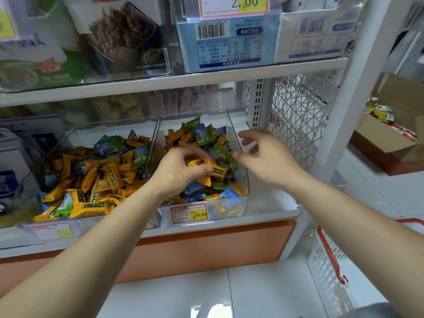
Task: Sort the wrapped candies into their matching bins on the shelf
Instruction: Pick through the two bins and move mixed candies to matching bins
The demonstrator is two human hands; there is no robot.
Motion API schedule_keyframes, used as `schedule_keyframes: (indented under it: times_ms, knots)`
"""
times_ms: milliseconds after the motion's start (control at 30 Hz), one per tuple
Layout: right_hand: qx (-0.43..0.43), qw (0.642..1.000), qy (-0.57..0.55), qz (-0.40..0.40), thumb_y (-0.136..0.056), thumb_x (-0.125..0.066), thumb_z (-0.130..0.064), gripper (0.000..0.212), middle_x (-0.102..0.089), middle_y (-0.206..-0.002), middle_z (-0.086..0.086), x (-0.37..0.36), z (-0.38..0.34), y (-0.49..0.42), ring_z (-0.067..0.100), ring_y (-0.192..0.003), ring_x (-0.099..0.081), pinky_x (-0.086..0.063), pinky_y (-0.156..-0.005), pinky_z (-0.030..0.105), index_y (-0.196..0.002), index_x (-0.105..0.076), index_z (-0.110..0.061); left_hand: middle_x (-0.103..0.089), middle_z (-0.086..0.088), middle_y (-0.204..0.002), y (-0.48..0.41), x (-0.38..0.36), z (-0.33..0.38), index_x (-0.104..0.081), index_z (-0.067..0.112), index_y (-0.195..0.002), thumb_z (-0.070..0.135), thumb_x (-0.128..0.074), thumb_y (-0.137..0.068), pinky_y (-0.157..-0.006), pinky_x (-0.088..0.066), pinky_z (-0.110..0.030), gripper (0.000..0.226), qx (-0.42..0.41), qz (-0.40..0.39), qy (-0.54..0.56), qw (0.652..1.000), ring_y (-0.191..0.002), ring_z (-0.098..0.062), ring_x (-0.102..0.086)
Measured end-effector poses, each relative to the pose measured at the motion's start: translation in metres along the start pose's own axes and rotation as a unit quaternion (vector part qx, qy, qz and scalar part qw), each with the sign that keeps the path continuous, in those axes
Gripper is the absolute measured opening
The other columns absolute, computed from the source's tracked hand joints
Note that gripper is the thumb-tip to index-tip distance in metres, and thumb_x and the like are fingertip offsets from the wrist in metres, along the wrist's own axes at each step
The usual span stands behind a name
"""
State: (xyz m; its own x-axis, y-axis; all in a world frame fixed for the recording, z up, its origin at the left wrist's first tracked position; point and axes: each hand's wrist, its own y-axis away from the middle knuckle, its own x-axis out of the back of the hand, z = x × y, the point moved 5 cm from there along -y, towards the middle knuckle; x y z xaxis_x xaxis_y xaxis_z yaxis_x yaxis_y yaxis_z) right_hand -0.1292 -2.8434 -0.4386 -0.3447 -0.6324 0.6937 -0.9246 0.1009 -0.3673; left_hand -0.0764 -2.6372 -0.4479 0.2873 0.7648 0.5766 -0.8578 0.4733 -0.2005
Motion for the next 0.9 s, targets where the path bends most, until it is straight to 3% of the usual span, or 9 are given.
schedule_keyframes:
  times_ms: [133,233,367,533,633,700,767,833,900]
  knots:
    - [0.070,0.997,0.015,0.001,-0.091,-0.063,-0.033,0.040,-0.065,-0.122,-0.007,0.001,-0.029,0.000,0.011,-0.109,-0.059,-0.038,-0.083,0.021,-0.130,-0.062,-0.026,-0.073,0.009,-0.086,0.007,0.019,0.005,-0.070,0.023,-0.094,0.024,-0.078,-0.084,-0.068,-0.054,-0.019,0.013,0.017,0.039,0.036,0.998,-0.080,-0.008,-0.070]
    - [0.119,0.989,0.027,-0.079,-0.094,-0.057,-0.034,0.049,-0.057,-0.138,-0.005,-0.018,-0.058,0.003,0.015,-0.127,-0.050,-0.040,-0.101,0.027,-0.142,-0.050,-0.027,-0.073,0.010,-0.089,0.019,0.030,0.011,-0.068,0.019,-0.097,0.017,-0.075,-0.087,-0.061,-0.059,-0.027,0.012,0.044,0.038,0.132,0.990,-0.076,-0.014,-0.073]
    - [0.124,0.981,-0.068,-0.129,-0.097,-0.057,-0.036,0.045,-0.062,-0.126,-0.005,-0.051,-0.093,-0.001,0.010,-0.113,-0.056,-0.046,-0.091,0.028,-0.140,-0.051,-0.026,-0.072,-0.002,-0.098,0.036,0.055,0.013,-0.070,0.023,-0.100,0.017,-0.075,-0.085,-0.069,-0.061,-0.035,0.017,0.056,0.083,0.209,0.973,-0.089,-0.021,-0.073]
    - [0.100,0.971,-0.190,-0.109,-0.088,-0.067,-0.041,0.027,-0.068,-0.101,-0.019,-0.088,-0.140,-0.022,-0.007,-0.094,-0.061,-0.045,-0.072,0.006,-0.115,-0.066,-0.034,-0.074,0.003,-0.106,0.063,0.107,-0.012,-0.072,0.034,-0.106,0.019,-0.074,-0.087,-0.076,-0.059,-0.026,0.024,0.038,0.129,0.207,0.969,-0.096,-0.017,-0.072]
    - [0.128,0.970,-0.159,-0.133,-0.089,-0.066,-0.040,0.028,-0.070,-0.107,-0.014,-0.118,-0.174,-0.042,0.002,-0.097,-0.062,-0.048,-0.078,0.018,-0.116,-0.068,-0.031,-0.074,0.007,-0.104,0.071,0.144,-0.036,-0.072,0.032,-0.110,0.020,-0.076,-0.087,-0.076,-0.058,-0.026,0.026,0.040,0.185,0.141,0.972,-0.096,-0.012,-0.071]
    - [0.139,0.972,-0.107,-0.158,-0.092,-0.063,-0.035,0.022,-0.068,-0.106,-0.009,-0.137,-0.186,-0.057,0.013,-0.099,-0.062,-0.045,-0.076,0.027,-0.112,-0.068,-0.029,-0.073,0.013,-0.100,0.073,0.163,-0.052,-0.072,0.033,-0.107,0.019,-0.076,-0.084,-0.079,-0.057,-0.024,0.027,0.052,0.218,0.028,0.974,-0.091,-0.003,-0.068]
    - [0.136,0.975,0.034,-0.173,-0.091,-0.060,-0.036,0.025,-0.065,-0.112,-0.002,-0.151,-0.186,-0.075,0.024,-0.104,-0.060,-0.047,-0.080,0.032,-0.115,-0.065,-0.031,-0.069,0.021,-0.099,0.077,0.175,-0.064,-0.071,0.036,-0.104,0.019,-0.075,-0.083,-0.077,-0.052,-0.014,0.027,0.061,0.227,-0.107,0.966,-0.088,0.004,-0.064]
    - [0.131,0.957,0.200,-0.165,-0.088,-0.059,-0.045,0.038,-0.061,-0.125,0.001,-0.158,-0.178,-0.092,0.029,-0.113,-0.058,-0.049,-0.085,0.036,-0.125,-0.061,-0.036,-0.072,0.013,-0.106,0.081,0.182,-0.075,-0.071,0.034,-0.109,0.019,-0.071,-0.084,-0.077,-0.050,-0.017,0.029,0.071,0.212,-0.233,0.946,-0.095,-0.007,-0.066]
    - [0.138,0.963,0.166,-0.161,-0.090,-0.059,-0.047,0.044,-0.054,-0.137,0.000,-0.164,-0.178,-0.105,0.027,-0.125,-0.051,-0.044,-0.094,0.035,-0.132,-0.056,-0.035,-0.074,0.002,-0.107,0.086,0.187,-0.085,-0.070,0.033,-0.115,0.028,-0.067,-0.081,-0.077,-0.054,-0.032,0.035,0.090,0.198,-0.320,0.922,-0.097,-0.025,-0.068]
